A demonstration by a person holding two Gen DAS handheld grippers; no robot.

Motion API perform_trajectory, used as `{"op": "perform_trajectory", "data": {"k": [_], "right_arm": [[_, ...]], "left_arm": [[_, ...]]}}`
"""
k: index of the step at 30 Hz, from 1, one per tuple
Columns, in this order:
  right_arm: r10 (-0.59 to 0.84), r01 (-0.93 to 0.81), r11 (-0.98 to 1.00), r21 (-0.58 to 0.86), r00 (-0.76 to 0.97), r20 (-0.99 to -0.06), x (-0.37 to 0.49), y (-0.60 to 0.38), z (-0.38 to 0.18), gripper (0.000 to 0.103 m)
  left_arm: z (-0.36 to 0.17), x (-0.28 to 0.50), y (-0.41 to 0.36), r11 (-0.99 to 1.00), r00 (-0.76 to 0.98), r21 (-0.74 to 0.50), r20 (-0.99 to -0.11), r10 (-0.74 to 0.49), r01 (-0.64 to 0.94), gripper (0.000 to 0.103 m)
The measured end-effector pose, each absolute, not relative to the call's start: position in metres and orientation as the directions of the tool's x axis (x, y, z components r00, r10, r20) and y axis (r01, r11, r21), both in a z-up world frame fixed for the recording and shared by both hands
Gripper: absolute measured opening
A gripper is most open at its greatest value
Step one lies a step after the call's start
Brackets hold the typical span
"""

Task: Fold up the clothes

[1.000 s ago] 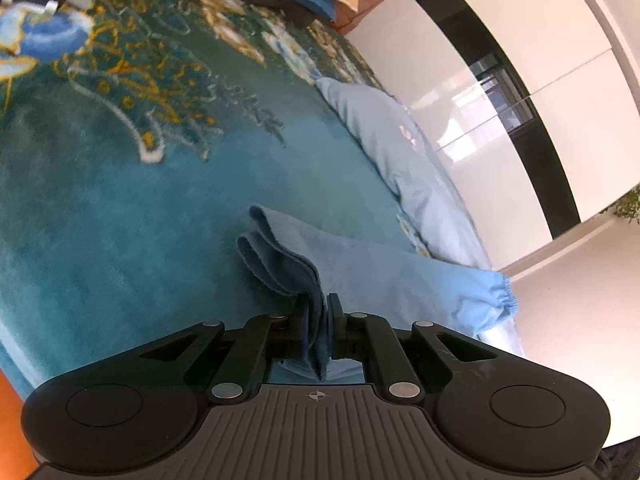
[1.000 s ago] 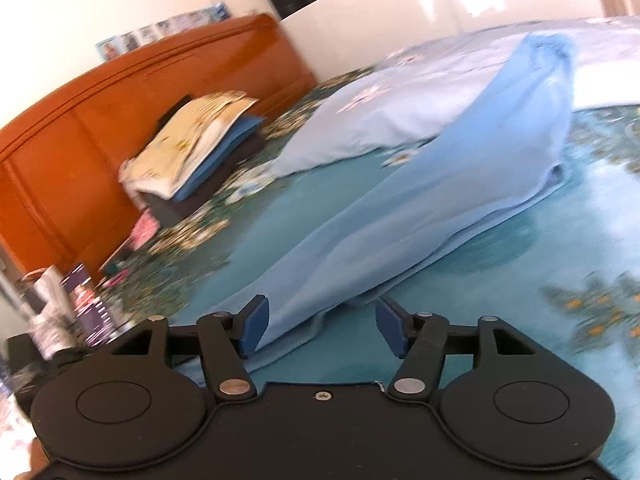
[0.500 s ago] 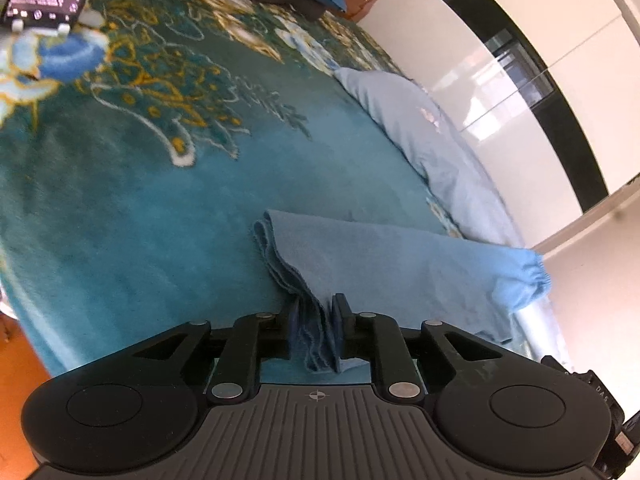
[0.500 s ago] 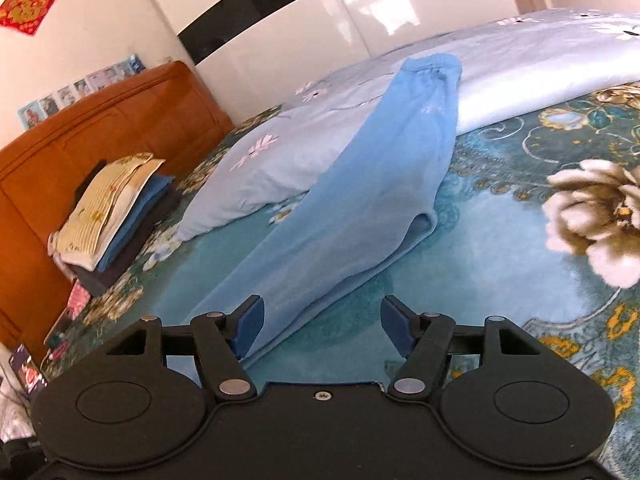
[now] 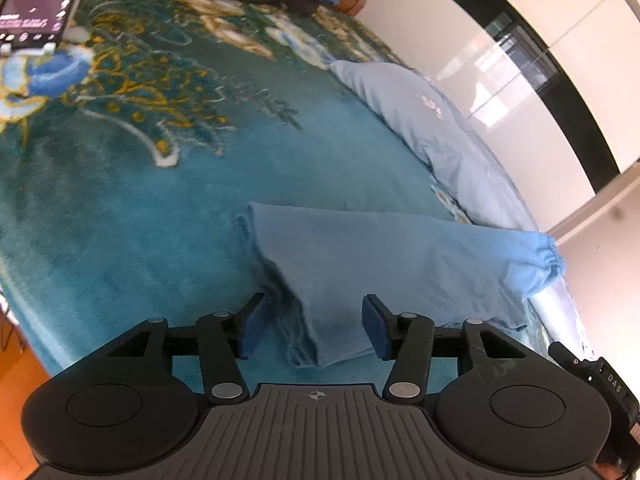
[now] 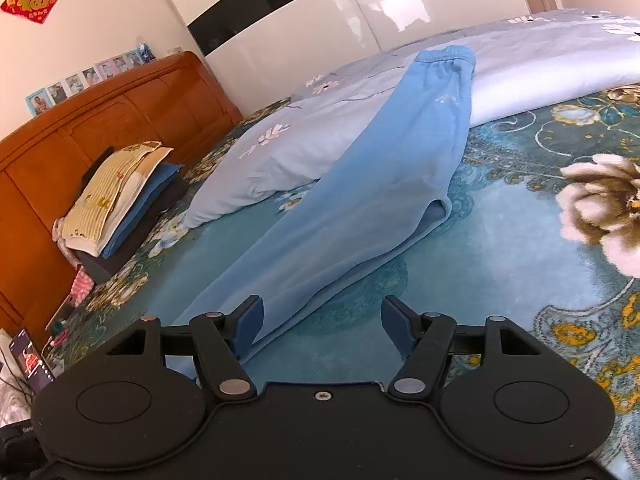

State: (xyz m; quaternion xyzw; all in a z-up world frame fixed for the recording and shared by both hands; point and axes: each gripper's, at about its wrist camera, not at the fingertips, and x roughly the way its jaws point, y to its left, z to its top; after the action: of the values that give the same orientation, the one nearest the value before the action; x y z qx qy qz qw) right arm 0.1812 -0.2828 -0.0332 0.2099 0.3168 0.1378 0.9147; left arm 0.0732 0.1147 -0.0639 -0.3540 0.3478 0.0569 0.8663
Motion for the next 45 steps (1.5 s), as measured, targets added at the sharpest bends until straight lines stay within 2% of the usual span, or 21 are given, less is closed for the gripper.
{"op": "perform_trajectory", "data": {"k": [3, 11, 12, 15, 18, 27, 33, 39, 45], "right_arm": [[0.376, -0.098, 0.871, 0.482, 0.764, -0.524, 0.184, -0.287, -0.035, 0.066], [0.353, -0.07, 0.871, 0.487, 0.779, -0.518, 0.194, -0.302, -0.038, 0.066], [0.35, -0.064, 0.868, 0.492, 0.782, -0.516, 0.196, -0.305, -0.039, 0.066], [0.344, -0.05, 0.862, 0.505, 0.789, -0.509, 0.209, -0.312, -0.04, 0.066], [0.314, -0.036, 0.875, 0.483, 0.801, -0.51, 0.231, -0.318, -0.04, 0.066], [0.164, 0.128, 0.872, 0.473, 0.833, -0.528, 0.331, -0.359, -0.046, 0.066], [0.111, 0.221, 0.804, 0.552, 0.856, -0.505, 0.393, -0.39, -0.054, 0.066], [0.075, 0.239, 0.8, 0.55, 0.871, -0.486, 0.437, -0.401, -0.058, 0.066], [0.104, 0.213, 0.79, 0.575, 0.878, -0.468, 0.461, -0.402, -0.065, 0.066]], "left_arm": [[-0.069, 0.08, 0.112, 0.733, 0.756, -0.581, -0.638, -0.142, -0.353, 0.039], [-0.075, 0.08, 0.113, 0.712, 0.783, -0.614, -0.605, -0.147, -0.34, 0.033], [-0.075, 0.08, 0.114, 0.712, 0.784, -0.615, -0.604, -0.147, -0.34, 0.025], [-0.079, 0.081, 0.115, 0.708, 0.782, -0.62, -0.603, -0.156, -0.338, 0.013], [-0.081, 0.082, 0.117, 0.7, 0.781, -0.635, -0.599, -0.178, -0.328, 0.006], [-0.086, 0.083, 0.128, 0.675, 0.775, -0.675, -0.584, -0.242, -0.298, 0.006], [-0.085, 0.088, 0.129, 0.7, 0.758, -0.657, -0.599, -0.258, -0.28, 0.006], [-0.084, 0.094, 0.125, 0.735, 0.745, -0.622, -0.618, -0.25, -0.27, 0.006], [-0.084, 0.098, 0.127, 0.728, 0.739, -0.628, -0.623, -0.257, -0.276, 0.006]]}}
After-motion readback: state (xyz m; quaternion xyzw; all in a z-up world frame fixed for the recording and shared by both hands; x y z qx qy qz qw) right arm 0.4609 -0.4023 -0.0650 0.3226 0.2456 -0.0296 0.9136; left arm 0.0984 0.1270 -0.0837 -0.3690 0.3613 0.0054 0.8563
